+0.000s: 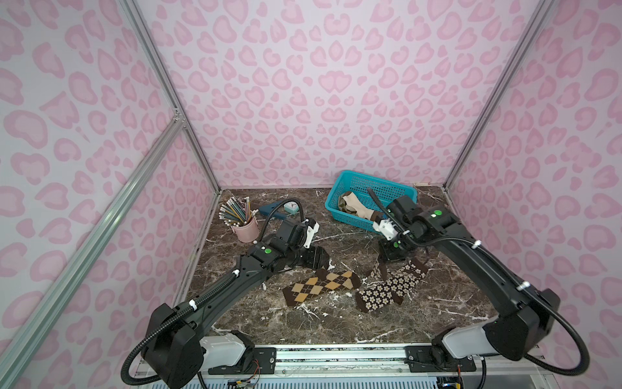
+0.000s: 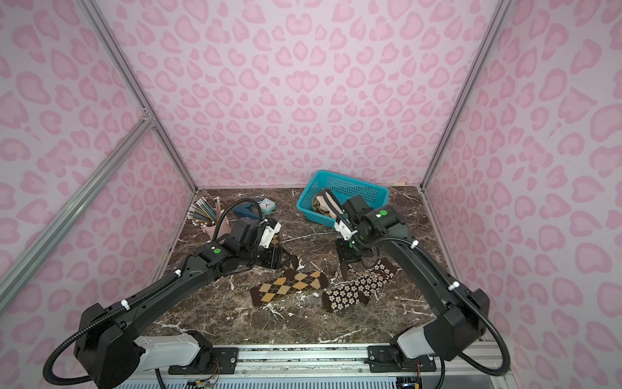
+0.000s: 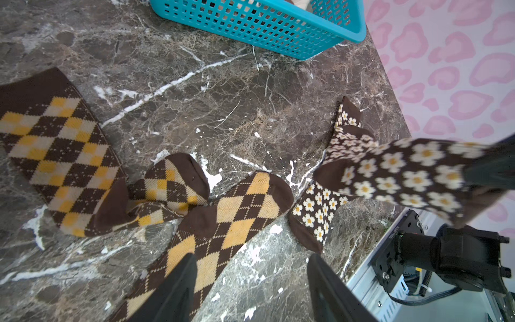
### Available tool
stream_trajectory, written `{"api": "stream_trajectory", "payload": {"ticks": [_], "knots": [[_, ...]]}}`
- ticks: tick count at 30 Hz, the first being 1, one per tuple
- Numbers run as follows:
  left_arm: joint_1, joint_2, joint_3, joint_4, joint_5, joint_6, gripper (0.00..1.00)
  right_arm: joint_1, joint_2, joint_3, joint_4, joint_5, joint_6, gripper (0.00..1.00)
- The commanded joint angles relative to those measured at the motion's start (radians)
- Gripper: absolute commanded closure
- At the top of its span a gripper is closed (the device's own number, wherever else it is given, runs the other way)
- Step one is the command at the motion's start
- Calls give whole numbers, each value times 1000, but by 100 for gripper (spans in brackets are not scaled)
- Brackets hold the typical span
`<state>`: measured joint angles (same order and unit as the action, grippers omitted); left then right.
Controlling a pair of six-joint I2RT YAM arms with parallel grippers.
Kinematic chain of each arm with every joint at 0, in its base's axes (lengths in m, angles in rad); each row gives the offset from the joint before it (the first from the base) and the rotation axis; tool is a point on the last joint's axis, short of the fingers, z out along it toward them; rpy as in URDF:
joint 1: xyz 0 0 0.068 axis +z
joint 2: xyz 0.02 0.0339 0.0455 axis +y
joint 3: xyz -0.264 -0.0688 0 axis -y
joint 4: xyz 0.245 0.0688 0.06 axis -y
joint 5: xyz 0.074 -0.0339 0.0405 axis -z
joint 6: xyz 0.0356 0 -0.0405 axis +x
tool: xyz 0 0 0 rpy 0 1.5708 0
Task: Place the socks together as a pair
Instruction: Place the sock in the sock.
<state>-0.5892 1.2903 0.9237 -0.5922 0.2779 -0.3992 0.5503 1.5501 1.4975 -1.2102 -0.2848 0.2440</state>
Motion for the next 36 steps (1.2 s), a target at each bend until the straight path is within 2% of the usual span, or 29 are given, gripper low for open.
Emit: {"api": "stream_trajectory", "payload": {"ticks": [1, 3, 7, 10, 12, 15, 20, 23, 29, 33, 36], "knots": [[2, -30, -27, 24, -19, -17, 34, 72, 156, 99, 102, -40, 11, 93], [2, -47, -46, 20, -27, -22, 33, 111, 272, 170, 116, -45, -1, 90], [2, -86, -80, 24, -28, -32, 34, 162, 472, 342, 112, -37, -25, 91], [2, -106, -85, 6, -42, -30, 34, 181, 549, 471, 73, -51, -34, 91], [2, -126, -87, 8, -45, -31, 33, 188, 559, 503, 53, -63, -41, 91], [0, -176, -116, 85, 12, -54, 27, 183, 507, 440, 79, -99, -49, 91], [-8, -231, -211, 266, 100, -54, 20, 143, 423, 274, 181, -232, -45, 91], [-8, -228, -255, 327, 125, -32, 17, 143, 417, 220, 208, -306, -63, 84], [-6, -196, -272, 270, 21, -42, 19, 206, 522, 259, 249, -387, -50, 75], [-7, -241, -304, 237, -40, -99, 18, 234, 547, 283, 314, -430, 10, 53], [-10, -276, -333, 205, -53, -143, 18, 207, 482, 214, 368, -421, 60, 45]]}}
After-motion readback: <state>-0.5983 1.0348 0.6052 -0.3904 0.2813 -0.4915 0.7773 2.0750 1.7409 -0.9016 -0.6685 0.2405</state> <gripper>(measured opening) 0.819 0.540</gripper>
